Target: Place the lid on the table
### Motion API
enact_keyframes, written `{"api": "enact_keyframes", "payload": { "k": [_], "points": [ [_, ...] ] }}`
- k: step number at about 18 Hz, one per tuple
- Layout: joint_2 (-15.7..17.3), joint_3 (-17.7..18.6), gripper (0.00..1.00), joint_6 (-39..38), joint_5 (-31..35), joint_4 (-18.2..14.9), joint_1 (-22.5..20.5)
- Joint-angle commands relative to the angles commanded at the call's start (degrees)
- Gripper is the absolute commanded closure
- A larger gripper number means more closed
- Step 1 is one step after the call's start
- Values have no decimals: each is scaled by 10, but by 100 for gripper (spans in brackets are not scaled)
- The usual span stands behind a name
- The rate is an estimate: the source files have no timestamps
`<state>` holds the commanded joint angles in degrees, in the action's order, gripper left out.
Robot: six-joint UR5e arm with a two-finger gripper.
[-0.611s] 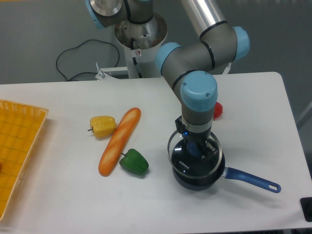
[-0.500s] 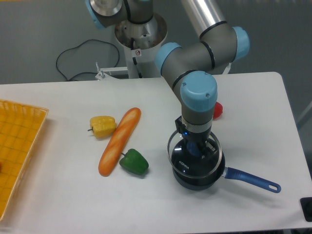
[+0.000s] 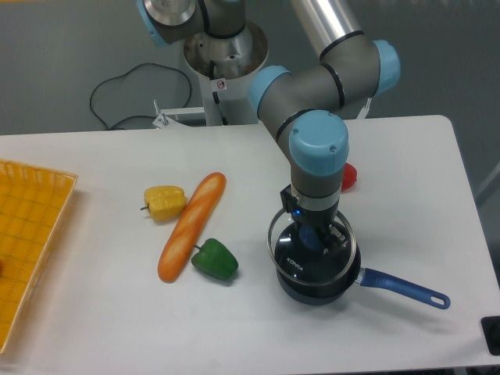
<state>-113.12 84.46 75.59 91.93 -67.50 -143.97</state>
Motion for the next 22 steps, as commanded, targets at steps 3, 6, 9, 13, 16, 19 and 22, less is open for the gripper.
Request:
{"api": "enact_keyframes", "payload": {
  "k": [3,6,9,13,16,19,22],
  "points": [
    [6,6,64,-1,-1,-2,1],
    [9,4,64,-33,-3,-1,11],
    [10,3,64,-48,-4,-1,18],
    [36,28,64,-49,-8,-6,30],
    [54,49,64,-49,-9,-6,39],
    [69,72,64,-50,-8,-7,50],
    [81,98,64,-54,-8,-6,61]
  ]
}}
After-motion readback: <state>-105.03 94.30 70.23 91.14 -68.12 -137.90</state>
